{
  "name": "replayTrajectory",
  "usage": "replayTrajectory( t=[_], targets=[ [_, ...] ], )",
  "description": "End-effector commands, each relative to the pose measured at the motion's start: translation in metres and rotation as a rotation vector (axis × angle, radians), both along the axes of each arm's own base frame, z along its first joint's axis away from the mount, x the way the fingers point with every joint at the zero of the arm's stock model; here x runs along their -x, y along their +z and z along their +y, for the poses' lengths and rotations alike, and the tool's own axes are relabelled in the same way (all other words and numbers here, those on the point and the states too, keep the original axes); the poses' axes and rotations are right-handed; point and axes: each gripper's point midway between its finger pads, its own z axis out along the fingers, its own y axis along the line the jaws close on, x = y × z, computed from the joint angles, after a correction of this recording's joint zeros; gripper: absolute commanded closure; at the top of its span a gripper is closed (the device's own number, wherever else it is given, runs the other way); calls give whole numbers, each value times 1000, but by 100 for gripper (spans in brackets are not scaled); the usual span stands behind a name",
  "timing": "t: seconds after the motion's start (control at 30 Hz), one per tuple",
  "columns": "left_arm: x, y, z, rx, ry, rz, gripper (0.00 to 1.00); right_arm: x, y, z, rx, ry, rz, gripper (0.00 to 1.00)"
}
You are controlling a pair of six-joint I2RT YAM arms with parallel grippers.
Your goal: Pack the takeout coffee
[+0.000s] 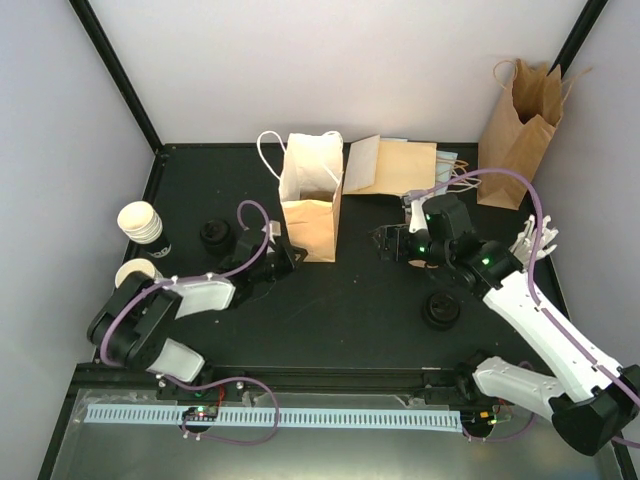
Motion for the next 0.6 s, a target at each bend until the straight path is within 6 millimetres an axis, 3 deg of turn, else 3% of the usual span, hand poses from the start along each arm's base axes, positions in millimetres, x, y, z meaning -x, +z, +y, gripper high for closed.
replayTrajectory(
  t=[0.0,0.13,0.33,0.47,0.57],
  targets=[
    [0,23,21,-129,34,-66,98,0,6,-11,18,-32,-27,13],
    [13,43,60,-270,65,-77,98,2,5,-12,23,-33,-27,13],
    [32,85,138,-477,147,-109,98,6,4,-14,24,-22,-30,12],
    [34,115,187,-573,192,-84,98,10,1,-14,28,-9,-22,11],
    [31,128,220,-603,211,-28,91,13,0,-13,25,4,-15,10]
  ],
)
